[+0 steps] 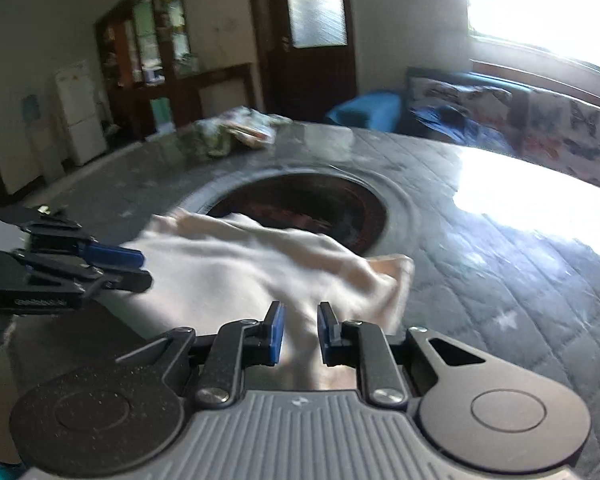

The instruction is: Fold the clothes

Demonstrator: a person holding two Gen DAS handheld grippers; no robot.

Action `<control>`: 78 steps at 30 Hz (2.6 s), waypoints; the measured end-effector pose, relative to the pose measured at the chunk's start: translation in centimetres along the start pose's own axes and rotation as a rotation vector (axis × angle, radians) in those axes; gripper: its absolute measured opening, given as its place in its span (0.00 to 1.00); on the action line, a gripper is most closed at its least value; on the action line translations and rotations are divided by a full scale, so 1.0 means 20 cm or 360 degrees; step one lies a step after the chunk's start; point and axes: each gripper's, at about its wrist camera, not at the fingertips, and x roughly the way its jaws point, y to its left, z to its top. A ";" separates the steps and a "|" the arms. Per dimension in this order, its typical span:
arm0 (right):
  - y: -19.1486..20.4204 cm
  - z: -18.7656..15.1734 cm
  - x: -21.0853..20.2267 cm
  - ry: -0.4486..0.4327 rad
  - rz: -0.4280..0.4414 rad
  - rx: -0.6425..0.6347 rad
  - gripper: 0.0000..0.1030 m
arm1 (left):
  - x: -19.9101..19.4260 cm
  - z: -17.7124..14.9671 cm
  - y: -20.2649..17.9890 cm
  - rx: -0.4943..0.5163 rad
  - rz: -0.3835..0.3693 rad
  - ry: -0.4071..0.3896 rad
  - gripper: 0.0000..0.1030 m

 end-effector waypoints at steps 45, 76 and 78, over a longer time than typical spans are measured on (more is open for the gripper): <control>0.21 0.20 0.38 0.0076 0.0091 -0.0158 0.27 | 0.14 0.11 0.14 -0.0177 0.0079 0.0006 0.47; 0.10 0.28 0.56 0.0082 -0.0031 -0.0023 0.31 | 0.45 0.24 0.24 -0.0271 0.0196 0.0122 0.50; 0.08 0.27 0.54 0.0085 -0.0048 -0.0010 0.31 | 0.46 0.24 0.24 -0.0274 0.0200 0.0127 0.51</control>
